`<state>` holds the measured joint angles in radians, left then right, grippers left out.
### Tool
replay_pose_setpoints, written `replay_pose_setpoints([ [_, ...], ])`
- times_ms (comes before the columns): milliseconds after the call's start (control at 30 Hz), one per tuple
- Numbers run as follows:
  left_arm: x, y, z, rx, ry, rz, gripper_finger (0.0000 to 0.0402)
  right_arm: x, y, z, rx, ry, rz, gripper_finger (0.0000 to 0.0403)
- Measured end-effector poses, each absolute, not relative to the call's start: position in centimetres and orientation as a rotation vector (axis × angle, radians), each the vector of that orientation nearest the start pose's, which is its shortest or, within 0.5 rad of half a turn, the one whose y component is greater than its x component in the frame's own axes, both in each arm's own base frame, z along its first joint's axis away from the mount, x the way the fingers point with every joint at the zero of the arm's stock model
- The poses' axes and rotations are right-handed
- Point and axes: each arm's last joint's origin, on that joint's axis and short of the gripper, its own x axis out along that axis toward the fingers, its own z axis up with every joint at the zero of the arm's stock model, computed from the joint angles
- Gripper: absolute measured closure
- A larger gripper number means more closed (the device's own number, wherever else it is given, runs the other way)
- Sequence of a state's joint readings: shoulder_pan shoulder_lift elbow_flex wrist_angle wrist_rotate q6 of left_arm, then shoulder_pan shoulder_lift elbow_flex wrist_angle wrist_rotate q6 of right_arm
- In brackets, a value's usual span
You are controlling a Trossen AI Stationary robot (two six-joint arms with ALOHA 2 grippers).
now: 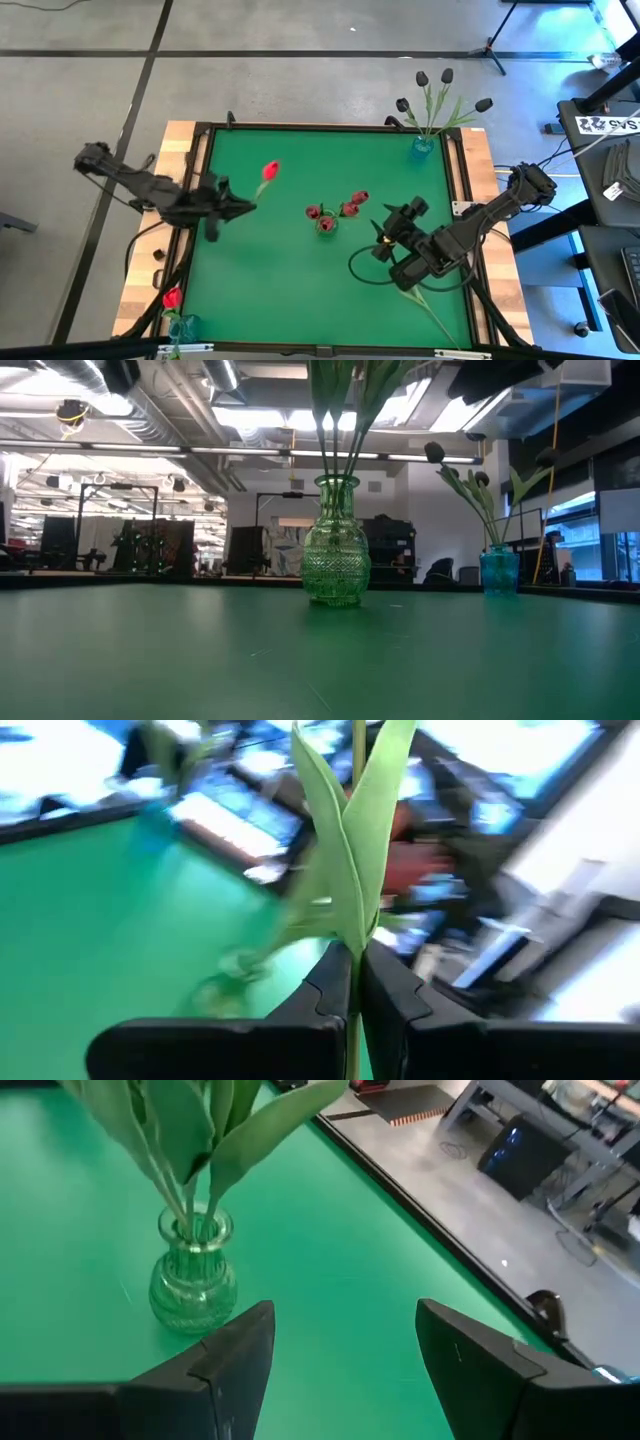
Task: Sort flowers into vase by color
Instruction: Put the top left red flower into the bottom left blue vase
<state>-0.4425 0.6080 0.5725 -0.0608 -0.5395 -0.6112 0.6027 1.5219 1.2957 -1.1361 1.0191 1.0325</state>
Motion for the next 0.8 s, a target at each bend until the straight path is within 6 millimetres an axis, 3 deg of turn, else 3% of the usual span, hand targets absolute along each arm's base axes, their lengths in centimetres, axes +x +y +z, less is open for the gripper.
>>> replay_pose_setpoints([
  [300, 10.6, -7.6, 32.4, -0.456, -0.085, -0.395, 0.0395, 25.6, 11.9, 29.0, 0.046, 0.591, -0.802, 0.0159],
  [533, 8.9, -10.1, 33.6, -0.367, -0.200, -0.675, 0.0395, 27.1, 9.6, 29.0, 0.158, 0.602, -0.855, 0.0159],
  [800, 7.2, -12.7, 33.4, -0.289, -0.196, -0.909, 0.0394, 28.7, 7.3, 29.3, 0.272, 0.528, -0.912, 0.0159],
])
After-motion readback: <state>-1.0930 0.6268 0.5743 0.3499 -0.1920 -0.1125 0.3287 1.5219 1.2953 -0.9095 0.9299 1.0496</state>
